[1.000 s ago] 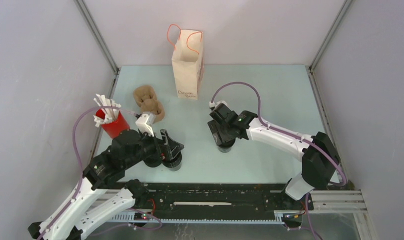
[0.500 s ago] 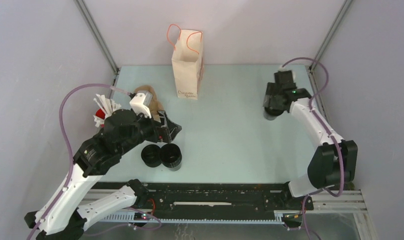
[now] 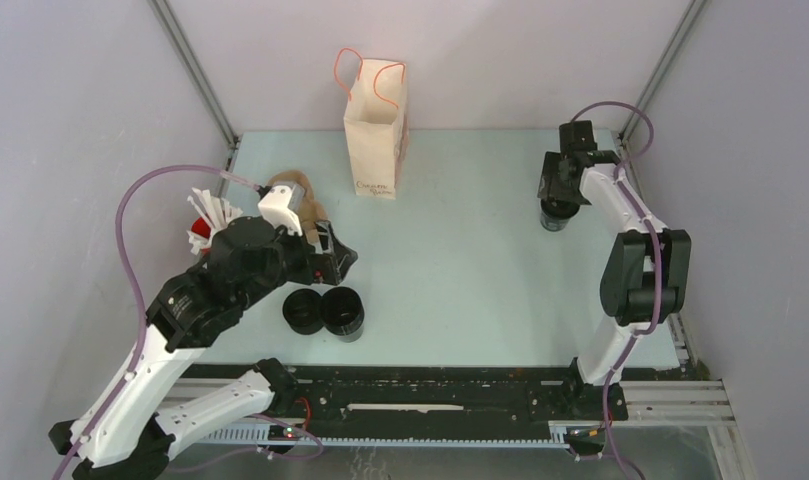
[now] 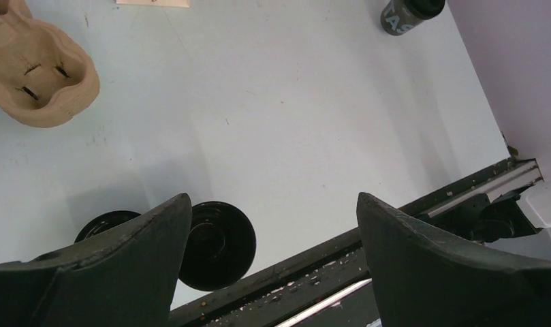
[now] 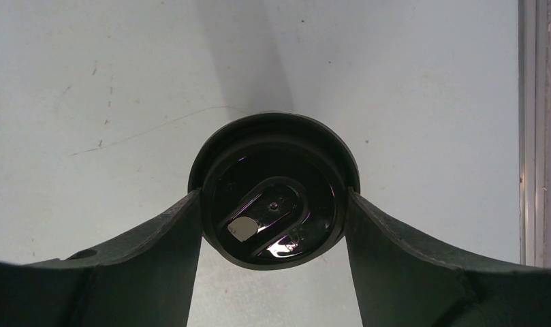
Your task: Pack the takeout coffee
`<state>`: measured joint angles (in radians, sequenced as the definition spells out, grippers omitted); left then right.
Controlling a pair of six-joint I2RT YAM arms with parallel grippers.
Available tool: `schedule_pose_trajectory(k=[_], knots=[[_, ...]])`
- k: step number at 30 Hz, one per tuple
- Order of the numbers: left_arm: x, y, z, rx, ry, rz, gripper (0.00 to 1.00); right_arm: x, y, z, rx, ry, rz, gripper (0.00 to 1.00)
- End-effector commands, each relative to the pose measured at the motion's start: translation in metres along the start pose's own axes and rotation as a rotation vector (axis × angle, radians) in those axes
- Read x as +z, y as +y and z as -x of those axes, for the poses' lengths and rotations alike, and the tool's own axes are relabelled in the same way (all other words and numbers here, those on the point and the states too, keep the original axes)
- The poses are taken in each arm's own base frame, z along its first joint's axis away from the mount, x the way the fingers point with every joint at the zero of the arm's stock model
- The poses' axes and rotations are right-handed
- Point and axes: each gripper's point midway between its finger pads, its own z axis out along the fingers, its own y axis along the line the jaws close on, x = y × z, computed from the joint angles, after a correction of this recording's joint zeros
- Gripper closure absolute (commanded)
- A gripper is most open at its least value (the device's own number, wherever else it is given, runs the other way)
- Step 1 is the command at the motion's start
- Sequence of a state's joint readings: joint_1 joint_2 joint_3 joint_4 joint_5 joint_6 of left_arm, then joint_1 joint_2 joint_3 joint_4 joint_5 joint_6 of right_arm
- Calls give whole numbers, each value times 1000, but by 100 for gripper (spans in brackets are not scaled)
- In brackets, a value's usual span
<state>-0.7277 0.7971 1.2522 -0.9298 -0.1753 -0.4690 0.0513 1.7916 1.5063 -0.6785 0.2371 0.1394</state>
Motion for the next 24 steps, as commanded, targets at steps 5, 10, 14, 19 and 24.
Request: schedule_pose_trajectory(k=[5, 10, 14, 19, 24], knots=[[-4, -1, 16, 13, -59, -3, 5, 5, -8, -1, 15, 9, 18, 22], [-9, 10, 10, 20, -50, 36, 5, 11, -2, -7, 7, 33, 40, 18], [-11, 19, 6, 28, -46, 77, 4, 7, -1, -6, -6, 38, 26, 12], [-9, 30, 8, 55, -32, 143, 2, -13, 0, 7, -3, -3, 30, 1], [4, 39, 11, 73, 12, 211, 0, -58, 2, 21, 2, -60, 12, 0]])
